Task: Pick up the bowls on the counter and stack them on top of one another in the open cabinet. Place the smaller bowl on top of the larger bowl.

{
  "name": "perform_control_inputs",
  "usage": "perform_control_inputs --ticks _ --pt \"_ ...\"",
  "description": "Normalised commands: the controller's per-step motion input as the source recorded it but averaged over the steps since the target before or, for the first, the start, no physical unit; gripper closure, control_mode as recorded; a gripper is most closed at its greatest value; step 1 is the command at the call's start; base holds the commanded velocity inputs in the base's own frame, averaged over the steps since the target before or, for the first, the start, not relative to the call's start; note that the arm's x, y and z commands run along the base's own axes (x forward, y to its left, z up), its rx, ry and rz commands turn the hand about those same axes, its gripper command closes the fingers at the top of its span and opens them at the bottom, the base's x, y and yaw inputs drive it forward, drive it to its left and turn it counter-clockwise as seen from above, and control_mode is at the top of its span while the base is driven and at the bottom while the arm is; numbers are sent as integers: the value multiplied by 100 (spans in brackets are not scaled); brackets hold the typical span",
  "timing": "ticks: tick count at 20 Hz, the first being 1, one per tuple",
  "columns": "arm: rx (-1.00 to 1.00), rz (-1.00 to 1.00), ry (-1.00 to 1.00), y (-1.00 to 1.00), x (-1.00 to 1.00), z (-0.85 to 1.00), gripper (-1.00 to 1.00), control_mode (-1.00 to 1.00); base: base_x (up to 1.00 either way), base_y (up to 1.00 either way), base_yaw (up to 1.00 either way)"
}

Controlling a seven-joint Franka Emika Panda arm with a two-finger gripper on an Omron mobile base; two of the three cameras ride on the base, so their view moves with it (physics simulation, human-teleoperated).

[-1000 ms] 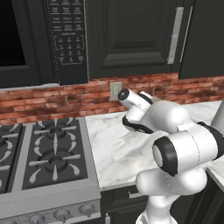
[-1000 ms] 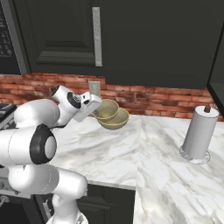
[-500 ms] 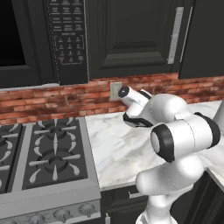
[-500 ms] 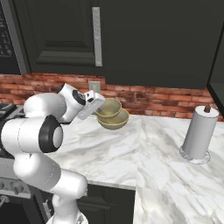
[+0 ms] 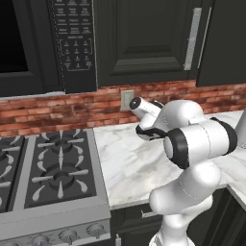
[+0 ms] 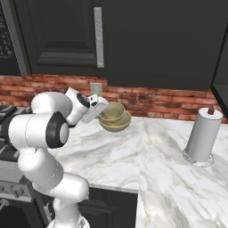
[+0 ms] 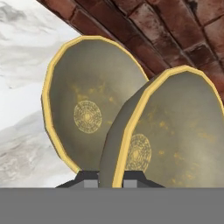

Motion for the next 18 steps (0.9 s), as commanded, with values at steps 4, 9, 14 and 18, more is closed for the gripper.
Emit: perform_control_inputs --ticks 4,9,14,18 --pt "0 0 0 -19 17 -6 100 -100 0 0 0" --pt "0 0 0 -18 21 -8 100 -100 0 0 0" --pt "0 0 0 -8 16 -12 100 -100 0 0 0" --pt "0 2 0 0 3 -8 100 -100 0 0 0"
